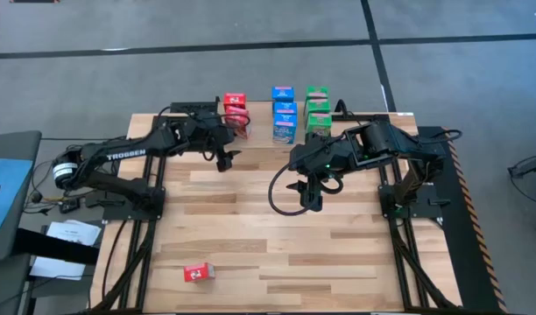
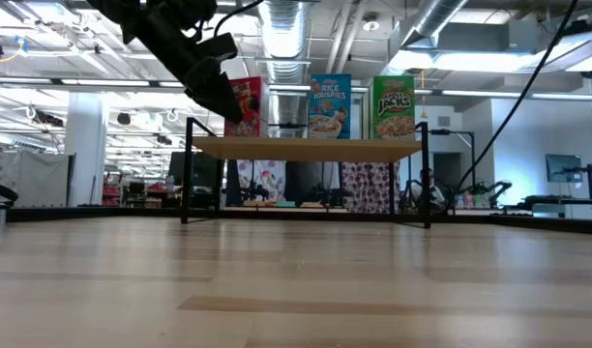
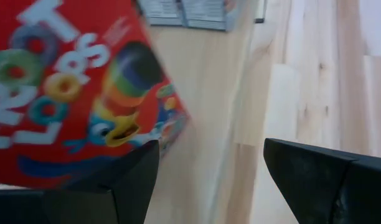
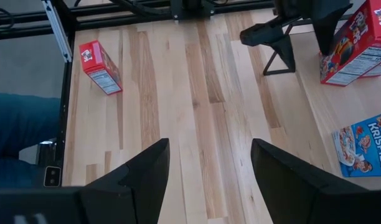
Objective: Stack cereal on shelf
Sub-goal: Adjust the red cereal boxes on the shelf
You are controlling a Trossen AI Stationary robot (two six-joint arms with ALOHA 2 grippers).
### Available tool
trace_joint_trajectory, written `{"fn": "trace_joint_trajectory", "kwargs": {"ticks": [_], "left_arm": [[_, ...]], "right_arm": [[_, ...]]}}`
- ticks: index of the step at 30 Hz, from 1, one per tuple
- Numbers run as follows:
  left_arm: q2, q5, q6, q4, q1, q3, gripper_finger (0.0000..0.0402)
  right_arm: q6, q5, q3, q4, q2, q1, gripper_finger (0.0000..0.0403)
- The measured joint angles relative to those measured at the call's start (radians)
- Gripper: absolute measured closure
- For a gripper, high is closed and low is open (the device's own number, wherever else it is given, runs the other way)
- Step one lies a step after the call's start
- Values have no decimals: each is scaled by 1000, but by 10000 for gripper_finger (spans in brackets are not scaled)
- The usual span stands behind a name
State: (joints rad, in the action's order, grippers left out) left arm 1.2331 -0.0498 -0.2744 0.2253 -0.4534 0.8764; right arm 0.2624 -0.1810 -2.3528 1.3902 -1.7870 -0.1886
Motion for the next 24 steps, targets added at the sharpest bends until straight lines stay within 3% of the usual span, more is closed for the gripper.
{"fn": "trace_joint_trajectory", "kwargs": {"ticks": [12, 24], "left_arm": [[0, -7, 31, -106, 123, 0, 123], [68, -1, 18, -182, 96, 1, 123]], "right_arm": [[0, 0, 0, 0, 0, 0, 152], [0, 0, 0, -11, 0, 0, 152]]}}
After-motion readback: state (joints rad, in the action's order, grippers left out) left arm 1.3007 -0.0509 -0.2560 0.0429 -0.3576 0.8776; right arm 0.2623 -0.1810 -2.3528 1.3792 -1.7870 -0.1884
